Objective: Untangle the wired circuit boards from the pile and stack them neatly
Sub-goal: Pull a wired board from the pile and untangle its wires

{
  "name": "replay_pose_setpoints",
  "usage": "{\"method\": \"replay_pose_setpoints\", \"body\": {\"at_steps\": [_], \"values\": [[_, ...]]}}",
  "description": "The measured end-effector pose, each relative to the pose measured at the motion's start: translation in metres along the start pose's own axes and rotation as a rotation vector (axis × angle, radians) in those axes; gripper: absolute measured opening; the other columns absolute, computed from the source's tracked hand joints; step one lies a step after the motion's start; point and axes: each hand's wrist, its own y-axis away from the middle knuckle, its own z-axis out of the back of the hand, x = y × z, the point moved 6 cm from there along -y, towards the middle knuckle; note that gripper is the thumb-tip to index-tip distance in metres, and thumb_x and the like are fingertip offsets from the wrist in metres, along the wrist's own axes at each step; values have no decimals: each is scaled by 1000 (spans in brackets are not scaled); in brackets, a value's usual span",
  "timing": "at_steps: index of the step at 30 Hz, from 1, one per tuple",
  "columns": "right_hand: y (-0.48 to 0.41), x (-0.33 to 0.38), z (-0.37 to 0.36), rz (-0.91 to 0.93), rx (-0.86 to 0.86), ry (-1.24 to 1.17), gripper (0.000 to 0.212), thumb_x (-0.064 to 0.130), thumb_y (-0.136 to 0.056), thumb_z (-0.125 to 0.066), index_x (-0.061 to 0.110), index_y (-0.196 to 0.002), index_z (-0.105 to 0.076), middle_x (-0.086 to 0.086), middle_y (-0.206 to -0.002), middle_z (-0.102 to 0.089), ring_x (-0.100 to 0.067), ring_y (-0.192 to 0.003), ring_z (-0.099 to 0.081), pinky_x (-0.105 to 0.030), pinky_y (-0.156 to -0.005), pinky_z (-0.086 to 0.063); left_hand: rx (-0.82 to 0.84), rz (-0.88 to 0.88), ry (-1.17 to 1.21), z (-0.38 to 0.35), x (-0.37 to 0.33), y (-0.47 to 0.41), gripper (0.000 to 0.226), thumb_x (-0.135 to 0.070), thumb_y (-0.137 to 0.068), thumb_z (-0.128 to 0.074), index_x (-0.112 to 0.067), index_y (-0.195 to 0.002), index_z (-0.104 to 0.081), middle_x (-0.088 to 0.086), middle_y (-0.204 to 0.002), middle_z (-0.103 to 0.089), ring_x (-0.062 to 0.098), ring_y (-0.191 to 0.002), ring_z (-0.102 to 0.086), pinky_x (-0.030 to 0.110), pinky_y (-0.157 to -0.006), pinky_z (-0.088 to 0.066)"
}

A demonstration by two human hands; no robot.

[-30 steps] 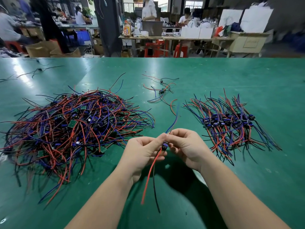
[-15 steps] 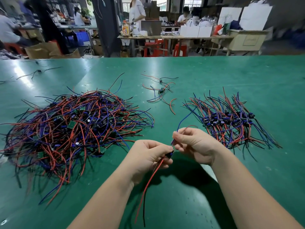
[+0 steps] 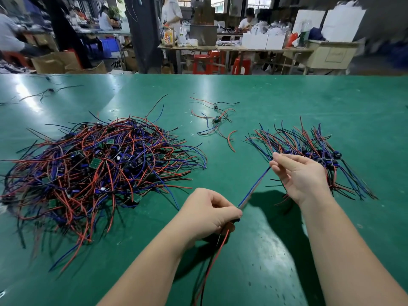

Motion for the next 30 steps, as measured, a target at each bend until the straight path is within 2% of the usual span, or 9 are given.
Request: {"method": "replay_pose_setpoints", "body": {"at_steps": [4, 6, 8, 11, 13, 14, 21, 26, 30], "values": [[4, 1, -11, 91, 55, -71, 8, 6, -83, -68, 7, -78, -63, -4, -63, -69, -10, -49, -63, -17, -48, -50, -17, -28, 68, 15, -4, 1, 14, -9, -77, -74, -13, -65, -69, 5, -63, -68, 14, -56, -64, 25, -58, -53], [4, -3, -14, 61, 42, -54, 7, 17, -88, -66, 13, -91, -61, -4, -80, -70, -7, -44, -56, -16, -42, -45, -12, -47, 255, 23, -10, 2, 11, -13, -77, -74, -14, -67, -71, 3, -69, -71, 12, -59, -65, 20, -52, -50], [10, -13, -20, 17, 79, 107, 18, 15, -89, -64, 17, -105, -55, -7, -93, -64, -7, -41, -51, -16, -38, -41, 11, -78, 526, 28, -17, 2, 7, -24, -71, -72, -17, -68, -73, 2, -77, -73, 10, -64, -68, 20, -51, -52], [35, -32, -52, 83, 436, 414, 34, 0, -77, -73, 18, -103, -59, -8, -84, -63, -11, -53, -55, -20, -52, -47, 5, -125, 829, 31, -22, 1, 19, -30, -69, -65, -18, -84, -65, 1, -86, -75, 10, -73, -71, 21, -54, -55], [58, -42, -75, 81, 680, 347, 40, 0, -67, -79, 18, -100, -65, -5, -74, -64, -13, -64, -59, -23, -67, -52, -38, -146, 889, 29, -21, 1, 22, -29, -72, -63, -19, -91, -58, 0, -87, -75, 10, -73, -71, 22, -56, -55], [65, -43, -82, 82, 727, 283, 38, 2, -64, -78, 17, -98, -68, -4, -73, -65, -13, -67, -60, -25, -71, -53, -66, -156, 902, 28, -20, 0, 22, -29, -72, -62, -20, -91, -56, 0, -86, -75, 9, -71, -71, 23, -56, -55], [71, -39, -86, 99, 600, 46, 35, 0, -59, -74, 10, -92, -70, -1, -73, -69, -9, -67, -63, -17, -68, -52, -236, -234, 857, 24, -14, 1, 23, -36, -68, -66, -25, -85, -56, -7, -88, -74, 3, -72, -68, 18, -53, -51], [70, -43, -87, -28, 502, -88, 7, 11, -59, -71, 14, -64, -74, -3, -69, -71, -7, -61, -63, -15, -59, -48, -261, -280, 795, 18, -9, 0, 26, -34, -66, -71, -23, -82, -53, -3, -87, -72, 5, -81, -68, 22, -58, -53], [65, -40, -84, -186, 477, -229, 16, 13, -68, -61, 15, -65, -76, -1, -67, -70, -6, -59, -64, -15, -55, -50, -286, -419, 517, 16, -15, -1, 19, -10, -81, -68, -22, -91, -57, -3, -92, -69, 3, -80, -63, 21, -72, -52]]}}
